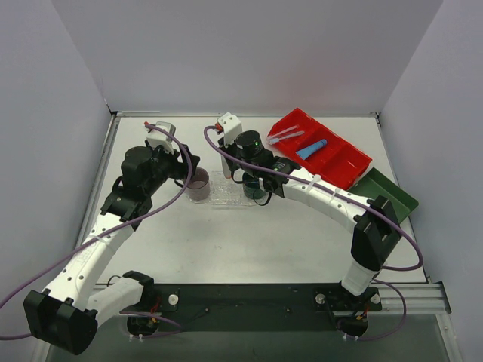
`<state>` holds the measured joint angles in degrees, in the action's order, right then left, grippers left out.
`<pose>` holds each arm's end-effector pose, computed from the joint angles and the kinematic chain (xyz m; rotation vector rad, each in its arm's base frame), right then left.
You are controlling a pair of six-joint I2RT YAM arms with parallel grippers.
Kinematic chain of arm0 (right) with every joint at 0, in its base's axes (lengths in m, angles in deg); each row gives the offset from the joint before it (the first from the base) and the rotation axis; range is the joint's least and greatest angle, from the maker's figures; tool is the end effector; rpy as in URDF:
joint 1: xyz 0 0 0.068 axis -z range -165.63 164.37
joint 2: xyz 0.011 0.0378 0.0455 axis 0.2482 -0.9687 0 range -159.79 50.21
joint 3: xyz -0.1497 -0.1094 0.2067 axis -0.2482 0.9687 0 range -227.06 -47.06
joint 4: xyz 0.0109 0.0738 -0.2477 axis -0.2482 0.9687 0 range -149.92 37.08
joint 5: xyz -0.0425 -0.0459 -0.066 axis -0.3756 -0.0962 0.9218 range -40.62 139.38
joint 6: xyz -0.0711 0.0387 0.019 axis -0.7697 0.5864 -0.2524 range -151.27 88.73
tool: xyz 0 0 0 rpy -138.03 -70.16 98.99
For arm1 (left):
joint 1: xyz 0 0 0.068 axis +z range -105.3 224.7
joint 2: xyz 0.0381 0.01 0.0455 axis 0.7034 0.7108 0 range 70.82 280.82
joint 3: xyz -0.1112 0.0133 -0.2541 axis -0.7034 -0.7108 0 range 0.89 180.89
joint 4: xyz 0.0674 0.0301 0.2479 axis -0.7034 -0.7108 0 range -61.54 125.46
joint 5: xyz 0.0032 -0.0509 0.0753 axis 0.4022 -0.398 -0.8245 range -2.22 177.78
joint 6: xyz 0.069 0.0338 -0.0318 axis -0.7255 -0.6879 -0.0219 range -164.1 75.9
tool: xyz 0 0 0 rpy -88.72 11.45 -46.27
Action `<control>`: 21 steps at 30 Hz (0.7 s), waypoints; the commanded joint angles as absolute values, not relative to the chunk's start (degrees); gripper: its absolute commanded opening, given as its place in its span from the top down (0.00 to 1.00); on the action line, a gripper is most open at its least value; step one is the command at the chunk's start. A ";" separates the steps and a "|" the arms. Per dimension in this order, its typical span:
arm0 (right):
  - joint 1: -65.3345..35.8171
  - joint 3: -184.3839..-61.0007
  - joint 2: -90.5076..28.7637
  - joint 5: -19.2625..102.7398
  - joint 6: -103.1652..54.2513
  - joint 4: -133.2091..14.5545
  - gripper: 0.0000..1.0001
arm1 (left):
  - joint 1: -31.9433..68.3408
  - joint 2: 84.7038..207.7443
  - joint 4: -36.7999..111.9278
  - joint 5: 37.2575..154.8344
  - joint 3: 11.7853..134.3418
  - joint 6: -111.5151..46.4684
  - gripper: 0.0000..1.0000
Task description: Prepare toiletry sets of a toothbrush and toothpaste on the tray
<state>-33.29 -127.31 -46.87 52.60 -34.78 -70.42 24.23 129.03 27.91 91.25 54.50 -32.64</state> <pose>0.3047 0.3283 0.3516 -0.6990 1.5596 0.5303 0.2491 -0.0977 0.3517 0.1856 1.7958 -0.4534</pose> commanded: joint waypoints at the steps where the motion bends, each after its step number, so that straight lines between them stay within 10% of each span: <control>1: -33.09 -127.83 -44.45 52.72 -33.82 -74.42 1.00 | 24.66 129.27 28.87 91.65 55.48 -32.94 0.23; 21: -33.18 -127.30 -42.52 53.51 -31.89 -73.02 1.00 | 24.83 129.70 28.96 92.09 55.56 -32.68 0.23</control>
<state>-32.88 -127.20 -46.80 52.58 -32.79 -70.34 24.47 129.62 27.89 91.29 54.50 -32.60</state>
